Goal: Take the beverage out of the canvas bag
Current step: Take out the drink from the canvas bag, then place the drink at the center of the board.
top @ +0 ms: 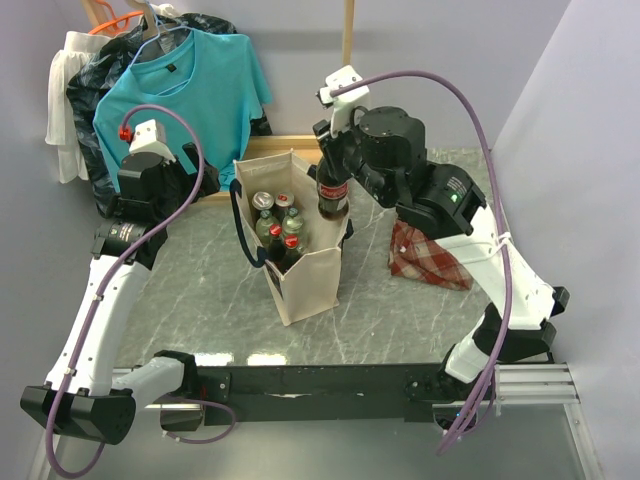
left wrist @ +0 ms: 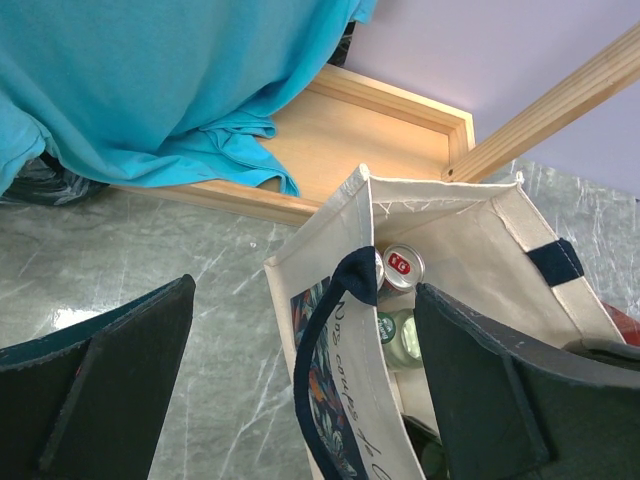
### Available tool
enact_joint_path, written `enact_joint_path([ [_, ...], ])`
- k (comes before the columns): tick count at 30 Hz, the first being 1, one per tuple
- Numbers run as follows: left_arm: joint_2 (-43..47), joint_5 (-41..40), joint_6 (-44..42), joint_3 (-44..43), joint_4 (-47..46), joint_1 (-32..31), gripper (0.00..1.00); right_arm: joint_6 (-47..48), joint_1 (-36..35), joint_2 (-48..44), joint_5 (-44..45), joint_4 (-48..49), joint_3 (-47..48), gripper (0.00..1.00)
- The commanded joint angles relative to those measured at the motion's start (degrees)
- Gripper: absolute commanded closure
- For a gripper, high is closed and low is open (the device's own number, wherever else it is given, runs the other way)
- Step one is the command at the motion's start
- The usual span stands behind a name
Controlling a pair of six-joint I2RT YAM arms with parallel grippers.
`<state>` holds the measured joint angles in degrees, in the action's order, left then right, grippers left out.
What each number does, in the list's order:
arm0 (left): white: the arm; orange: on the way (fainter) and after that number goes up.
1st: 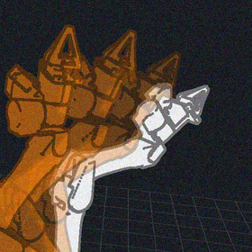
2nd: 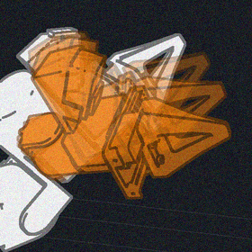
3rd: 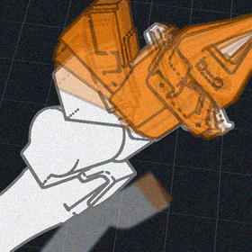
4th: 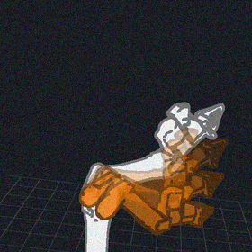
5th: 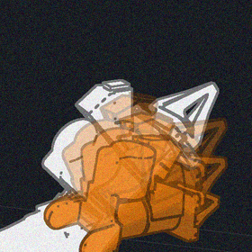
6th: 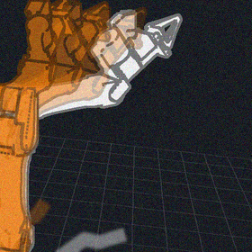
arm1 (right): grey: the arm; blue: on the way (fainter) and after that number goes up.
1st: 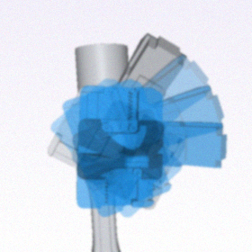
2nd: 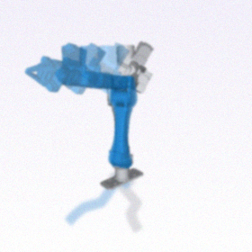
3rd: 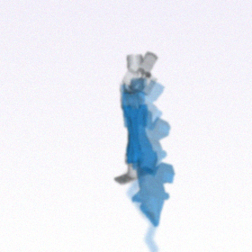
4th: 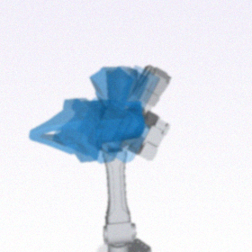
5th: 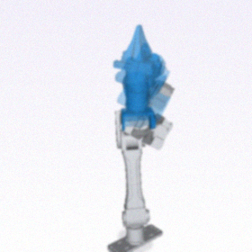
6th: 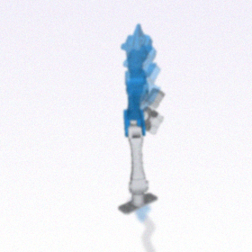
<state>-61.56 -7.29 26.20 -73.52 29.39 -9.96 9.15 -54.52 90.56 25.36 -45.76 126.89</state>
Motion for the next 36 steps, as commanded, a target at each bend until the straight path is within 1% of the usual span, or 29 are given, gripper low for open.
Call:
enact_joint_path([
  [1,0.2,1.0,-0.4,-1.0,-2.0,0.0,0.04,6.0,-0.2,-3.3,6.4,16.0,6.8,1.00],
  [6,0.2,1.0,-0.5,-1.5,-1.7,0.0,0.04,6.1,0.6,-3.1,8.1,16.8,7.1,1.00],
  [9,0.1,1.1,-0.5,-1.7,-1.6,0.0,0.04,4.6,2.8,-3.1,7.6,16.3,7.4,1.00],
  [17,0.0,1.7,-0.3,-1.6,-1.9,0.0,0.04,0.0,10.7,-4.4,1.8,15.0,6.3,1.00],
  [26,-0.1,1.4,-0.4,-1.5,-1.8,0.0,0.04,-1.6,15.9,-3.7,-2.1,14.5,5.4,1.00],
  [36,-0.3,2.3,0.0,-0.1,-2.4,0.0,0.04,-5.9,20.6,-5.0,-6.3,18.5,-5.8,1.00],
])
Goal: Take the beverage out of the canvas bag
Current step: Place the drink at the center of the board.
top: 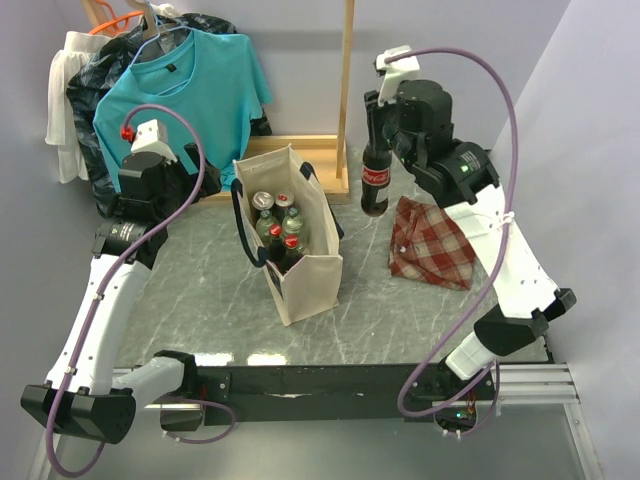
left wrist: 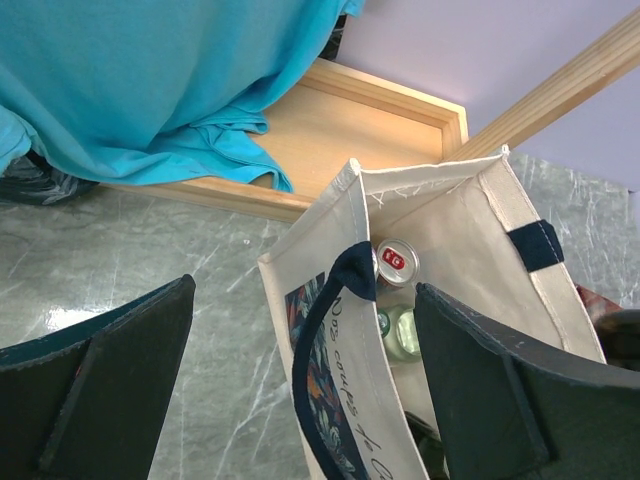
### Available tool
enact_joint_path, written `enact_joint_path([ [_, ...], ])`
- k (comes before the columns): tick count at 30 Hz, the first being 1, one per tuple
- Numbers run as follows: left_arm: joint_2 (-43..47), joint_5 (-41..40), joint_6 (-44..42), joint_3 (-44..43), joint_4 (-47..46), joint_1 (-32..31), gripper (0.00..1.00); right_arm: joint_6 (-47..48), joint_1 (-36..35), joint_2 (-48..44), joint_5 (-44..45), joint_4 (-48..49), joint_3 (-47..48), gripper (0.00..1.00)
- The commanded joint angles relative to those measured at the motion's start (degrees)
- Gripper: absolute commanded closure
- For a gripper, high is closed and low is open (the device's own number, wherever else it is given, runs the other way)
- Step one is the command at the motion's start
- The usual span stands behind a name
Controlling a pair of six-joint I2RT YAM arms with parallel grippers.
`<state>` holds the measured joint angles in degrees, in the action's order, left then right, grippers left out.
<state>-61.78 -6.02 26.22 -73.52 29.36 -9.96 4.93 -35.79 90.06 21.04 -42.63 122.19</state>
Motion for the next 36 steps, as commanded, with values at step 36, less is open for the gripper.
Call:
enact_joint_path([
  [36,0.2,-1.4,-1.5,-3.4,-0.2,0.0,0.04,-6.3,7.8,10.1,-15.2,27.9,-11.8,1.00],
])
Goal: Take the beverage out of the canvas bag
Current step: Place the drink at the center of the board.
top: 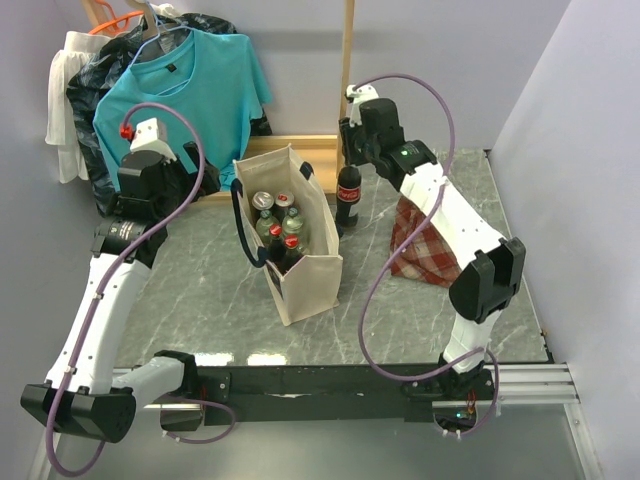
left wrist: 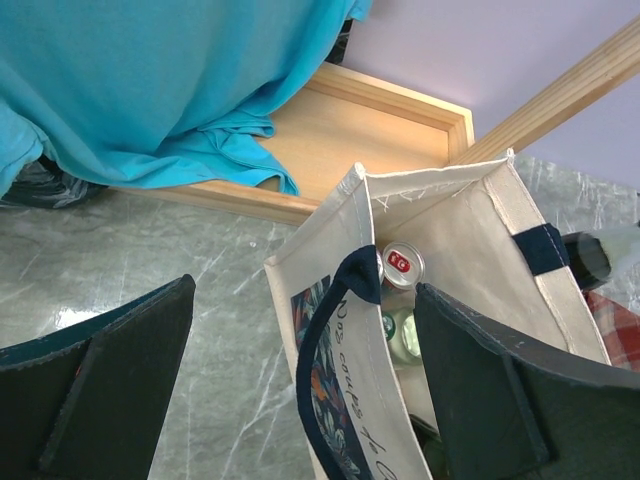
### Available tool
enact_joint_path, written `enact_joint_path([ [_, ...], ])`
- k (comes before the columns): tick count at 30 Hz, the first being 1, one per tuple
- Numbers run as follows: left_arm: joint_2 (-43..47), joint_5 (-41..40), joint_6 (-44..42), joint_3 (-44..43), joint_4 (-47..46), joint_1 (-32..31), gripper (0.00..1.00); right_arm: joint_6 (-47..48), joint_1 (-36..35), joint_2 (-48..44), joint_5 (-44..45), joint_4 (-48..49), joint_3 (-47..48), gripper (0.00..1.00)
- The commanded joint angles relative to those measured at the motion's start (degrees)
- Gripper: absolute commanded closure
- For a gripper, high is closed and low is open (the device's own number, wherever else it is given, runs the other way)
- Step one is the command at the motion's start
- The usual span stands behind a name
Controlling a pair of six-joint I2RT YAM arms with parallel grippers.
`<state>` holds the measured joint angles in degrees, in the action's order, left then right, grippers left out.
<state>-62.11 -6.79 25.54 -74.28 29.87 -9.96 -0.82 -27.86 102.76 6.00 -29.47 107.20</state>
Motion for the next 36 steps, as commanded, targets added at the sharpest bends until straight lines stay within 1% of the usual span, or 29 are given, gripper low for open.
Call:
enact_joint_path([
  [1,0.6,-0.7,-0.8,-2.6,-0.7,0.0,0.04,-0.4,-0.1,-2.3,-0.4,14.7,3.4,1.00],
  [9,0.2,-0.9,-0.8,-2.5,-0.7,0.0,0.04,0.0,0.0,-0.2,-0.7,16.1,3.9,1.00],
  [16,-0.4,-0.8,-0.9,-1.9,-1.3,0.0,0.04,-0.8,0.0,0.1,-0.3,18.8,2.0,1.00],
  [22,-1.6,-0.8,-1.5,-1.3,-0.3,0.0,0.04,-0.4,-0.4,2.5,-0.3,15.1,5.5,1.00],
  [33,-1.4,-0.3,-1.2,-0.2,-1.0,0.0,0.04,0.3,-1.3,3.9,1.6,11.8,7.6,1.00],
  [34,-1.4,-0.2,-1.0,-0.1,-1.0,0.0,0.04,0.3,-1.3,3.9,1.6,11.5,7.7,0.95],
  [36,-1.4,-0.1,-1.0,0.0,-1.0,0.0,0.04,0.3,-1.3,3.8,1.6,11.5,7.3,0.96],
])
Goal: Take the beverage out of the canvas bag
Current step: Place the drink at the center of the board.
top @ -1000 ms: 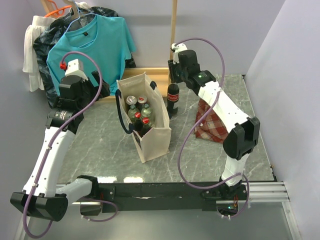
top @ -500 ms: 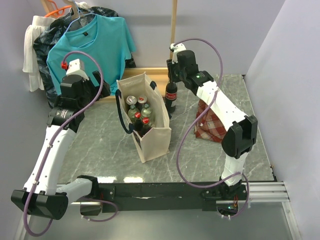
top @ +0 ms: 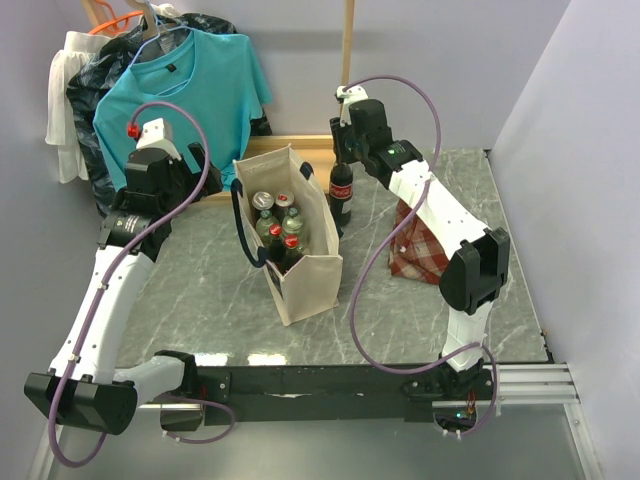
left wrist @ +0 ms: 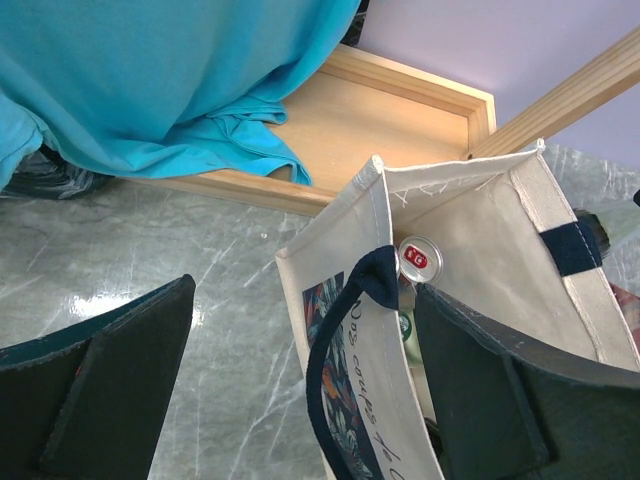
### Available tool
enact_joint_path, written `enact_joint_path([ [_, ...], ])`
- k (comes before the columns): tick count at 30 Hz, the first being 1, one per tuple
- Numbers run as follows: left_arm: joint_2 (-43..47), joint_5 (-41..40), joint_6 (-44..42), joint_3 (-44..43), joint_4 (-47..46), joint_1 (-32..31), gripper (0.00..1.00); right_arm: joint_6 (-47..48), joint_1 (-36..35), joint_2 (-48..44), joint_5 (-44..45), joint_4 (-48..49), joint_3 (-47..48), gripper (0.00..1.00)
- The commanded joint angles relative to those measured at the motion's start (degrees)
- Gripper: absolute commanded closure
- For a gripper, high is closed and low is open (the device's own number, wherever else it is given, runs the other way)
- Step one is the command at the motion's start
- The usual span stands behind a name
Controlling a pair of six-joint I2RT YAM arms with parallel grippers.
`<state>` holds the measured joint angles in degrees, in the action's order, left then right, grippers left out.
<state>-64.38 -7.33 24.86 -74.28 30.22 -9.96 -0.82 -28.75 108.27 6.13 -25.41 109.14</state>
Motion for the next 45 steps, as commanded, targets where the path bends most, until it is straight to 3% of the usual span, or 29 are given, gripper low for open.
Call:
enact_joint_path([
  [1,0.9,0.5,-0.4,0.0,-1.3,0.0,0.04,0.3,-0.4,-1.9,1.6,7.8,5.1,0.96],
  [9,2.2,0.0,-0.3,0.7,-1.1,0.0,0.04,0.3,-0.5,-1.9,1.9,7.9,4.7,0.89],
  [11,2.2,0.2,-0.2,1.0,-1.1,0.0,0.04,0.3,-0.4,-1.6,2.0,7.4,5.2,0.85],
  [12,2.2,0.4,-0.1,1.1,-1.1,0.0,0.04,0.3,-0.5,-1.5,2.1,7.2,5.3,0.75],
  [15,2.3,0.4,0.0,1.1,-1.1,0.0,0.04,0.3,-0.4,-1.7,2.7,7.4,4.9,0.85],
  [18,2.3,0.8,0.1,1.0,-1.1,0.0,0.04,0.3,-0.5,-1.8,2.7,7.5,4.8,0.72],
  [23,2.9,0.6,0.2,1.3,-0.9,0.0,0.04,0.1,-0.4,-2.1,2.7,7.4,4.6,0.66],
  [25,3.3,0.5,0.2,1.4,-1.0,0.0,0.04,-0.1,-0.5,-2.2,2.2,7.3,4.7,0.67],
  [32,3.4,0.5,-0.1,0.8,-0.6,0.0,0.04,-0.6,-0.6,-2.3,2.2,7.3,4.1,0.58],
  [45,3.0,1.1,-0.1,0.2,-0.6,0.0,0.04,-0.3,-0.7,-2.4,2.2,6.5,4.0,0.55],
])
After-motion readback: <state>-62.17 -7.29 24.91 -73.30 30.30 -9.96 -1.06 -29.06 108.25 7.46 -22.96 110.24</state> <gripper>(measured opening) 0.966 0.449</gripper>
